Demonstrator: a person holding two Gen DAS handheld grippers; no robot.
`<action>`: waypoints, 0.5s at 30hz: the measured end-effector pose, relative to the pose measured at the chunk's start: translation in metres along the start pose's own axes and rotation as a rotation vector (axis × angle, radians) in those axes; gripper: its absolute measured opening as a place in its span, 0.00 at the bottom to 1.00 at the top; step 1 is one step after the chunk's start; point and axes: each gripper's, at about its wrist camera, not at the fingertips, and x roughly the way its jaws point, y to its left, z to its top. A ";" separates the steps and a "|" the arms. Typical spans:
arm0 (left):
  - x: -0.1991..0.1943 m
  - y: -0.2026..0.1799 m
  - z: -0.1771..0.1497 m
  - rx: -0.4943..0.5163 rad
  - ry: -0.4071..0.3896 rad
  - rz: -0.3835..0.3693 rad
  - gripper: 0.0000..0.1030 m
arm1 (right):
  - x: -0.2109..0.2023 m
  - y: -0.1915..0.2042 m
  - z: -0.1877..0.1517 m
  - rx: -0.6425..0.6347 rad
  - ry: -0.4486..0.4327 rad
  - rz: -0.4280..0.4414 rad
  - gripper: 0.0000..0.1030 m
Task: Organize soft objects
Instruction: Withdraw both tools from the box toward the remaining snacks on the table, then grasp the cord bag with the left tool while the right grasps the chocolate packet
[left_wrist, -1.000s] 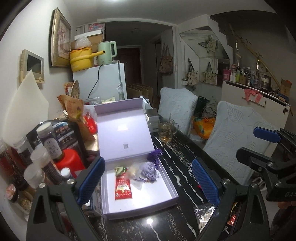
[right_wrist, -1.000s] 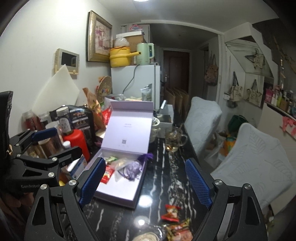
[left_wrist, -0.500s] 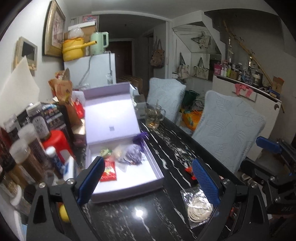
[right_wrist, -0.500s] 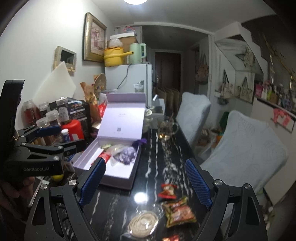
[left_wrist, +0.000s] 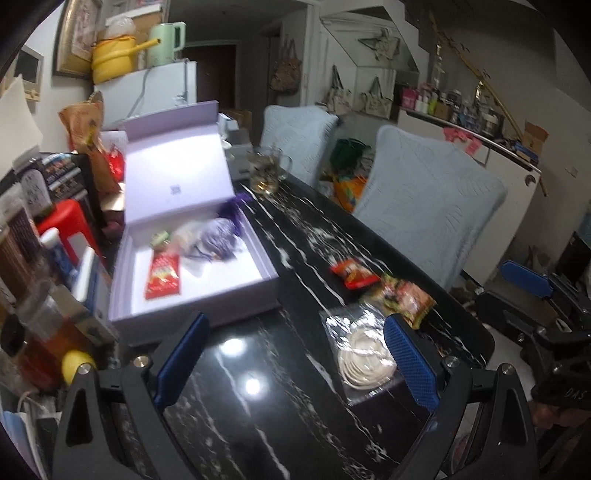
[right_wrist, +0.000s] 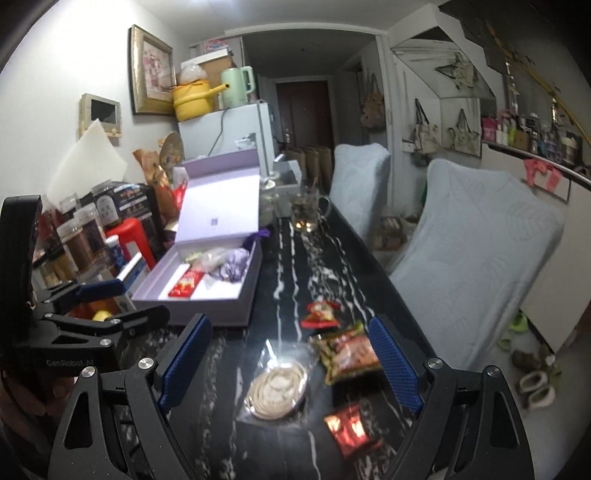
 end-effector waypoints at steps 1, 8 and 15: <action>0.003 -0.004 -0.003 0.006 0.005 -0.007 0.94 | 0.000 -0.002 -0.004 0.002 0.010 -0.002 0.85; 0.023 -0.029 -0.015 0.060 0.059 -0.057 0.94 | 0.001 -0.018 -0.031 0.061 0.057 0.005 0.84; 0.048 -0.048 -0.022 0.052 0.112 -0.119 0.94 | -0.001 -0.037 -0.052 0.067 0.061 -0.024 0.84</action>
